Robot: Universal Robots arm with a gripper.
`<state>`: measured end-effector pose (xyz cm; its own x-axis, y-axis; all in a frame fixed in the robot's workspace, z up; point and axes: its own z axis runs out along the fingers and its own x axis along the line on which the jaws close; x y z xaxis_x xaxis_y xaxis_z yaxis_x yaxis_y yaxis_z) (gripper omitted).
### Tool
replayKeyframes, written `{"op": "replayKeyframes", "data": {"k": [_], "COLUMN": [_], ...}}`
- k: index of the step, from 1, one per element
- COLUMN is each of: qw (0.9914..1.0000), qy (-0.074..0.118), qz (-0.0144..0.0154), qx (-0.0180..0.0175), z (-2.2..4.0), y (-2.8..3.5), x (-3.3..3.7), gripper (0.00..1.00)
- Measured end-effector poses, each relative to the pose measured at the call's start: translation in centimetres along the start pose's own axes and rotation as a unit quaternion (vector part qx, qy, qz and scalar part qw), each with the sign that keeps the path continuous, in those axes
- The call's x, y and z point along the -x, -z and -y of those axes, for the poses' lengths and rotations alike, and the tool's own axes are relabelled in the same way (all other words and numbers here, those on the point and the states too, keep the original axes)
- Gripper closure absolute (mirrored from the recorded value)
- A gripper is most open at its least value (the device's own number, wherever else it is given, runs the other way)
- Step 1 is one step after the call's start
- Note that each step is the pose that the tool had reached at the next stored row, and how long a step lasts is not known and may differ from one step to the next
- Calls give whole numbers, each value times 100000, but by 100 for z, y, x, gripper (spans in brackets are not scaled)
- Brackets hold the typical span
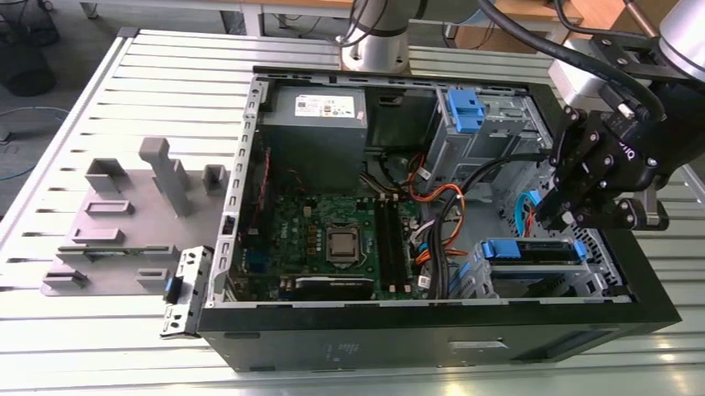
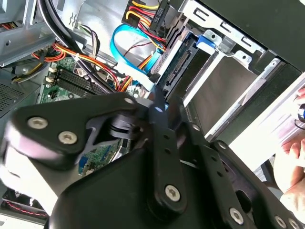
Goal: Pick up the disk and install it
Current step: 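Insert the first disk wire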
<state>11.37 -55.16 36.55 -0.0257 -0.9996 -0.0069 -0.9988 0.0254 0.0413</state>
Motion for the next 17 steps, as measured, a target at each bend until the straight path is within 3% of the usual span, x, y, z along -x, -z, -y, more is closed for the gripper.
{"op": "replayKeyframes", "data": {"k": [1,2,11,14,17], "qw": [100000,100000,100000,100000,100000], "qy": [-2,-2,5,5,7], "qz": [0,-3,153,196,220], "qx": [0,-1,2,7,7], "z": [0,0,0,0,5], "y": [0,0,0,0,-17], "x": [0,0,1,1,1], "gripper": [77,70,69,57,57]}}
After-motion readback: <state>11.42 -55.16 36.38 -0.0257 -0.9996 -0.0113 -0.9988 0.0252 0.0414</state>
